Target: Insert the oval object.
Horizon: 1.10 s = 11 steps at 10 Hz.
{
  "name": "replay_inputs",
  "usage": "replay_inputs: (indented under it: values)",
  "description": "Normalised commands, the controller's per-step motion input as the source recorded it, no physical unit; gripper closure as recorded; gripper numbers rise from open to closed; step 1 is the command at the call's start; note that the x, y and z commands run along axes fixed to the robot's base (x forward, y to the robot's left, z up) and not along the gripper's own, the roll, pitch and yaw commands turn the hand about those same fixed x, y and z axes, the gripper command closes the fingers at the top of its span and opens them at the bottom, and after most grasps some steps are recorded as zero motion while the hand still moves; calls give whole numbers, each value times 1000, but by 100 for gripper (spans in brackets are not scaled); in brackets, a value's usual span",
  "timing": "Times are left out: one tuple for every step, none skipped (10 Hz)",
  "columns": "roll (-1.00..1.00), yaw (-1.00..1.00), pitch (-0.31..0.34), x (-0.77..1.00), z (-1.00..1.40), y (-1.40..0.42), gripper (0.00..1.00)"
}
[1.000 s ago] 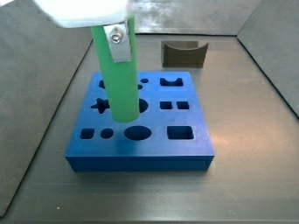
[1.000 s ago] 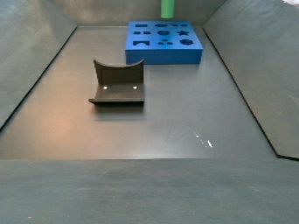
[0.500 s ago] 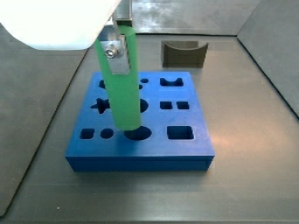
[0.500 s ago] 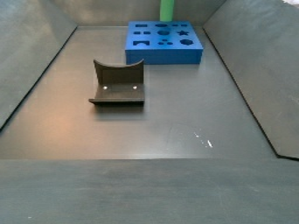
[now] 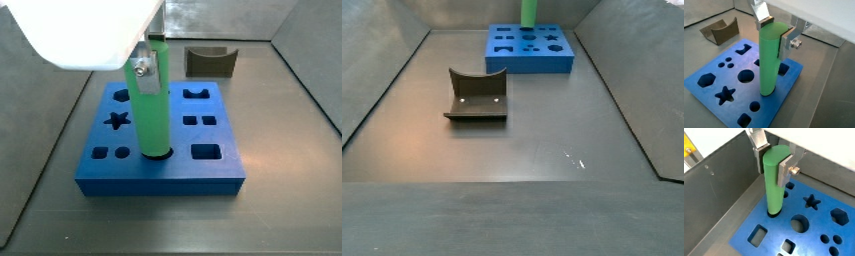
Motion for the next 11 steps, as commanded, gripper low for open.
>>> replay_inputs:
  values:
    - [0, -89, 37, 120, -309, 0, 100]
    - [-29, -100, 9, 120, -314, 0, 100]
    - [-63, -129, 23, 189, -289, 0, 100]
    - [-49, -126, 14, 157, -294, 0, 100]
    - [-40, -129, 23, 180, -329, 0, 100]
    - [-44, -114, 0, 111, -311, 0, 100]
    - [-43, -91, 0, 57, -286, 0, 100]
    - [-33, -69, 0, 0, -309, 0, 100]
    - [-21, -51, 0, 0, -317, 0, 100]
    - [-9, -57, 0, 0, -311, 0, 100]
    - [-19, -80, 0, 9, -300, 0, 100]
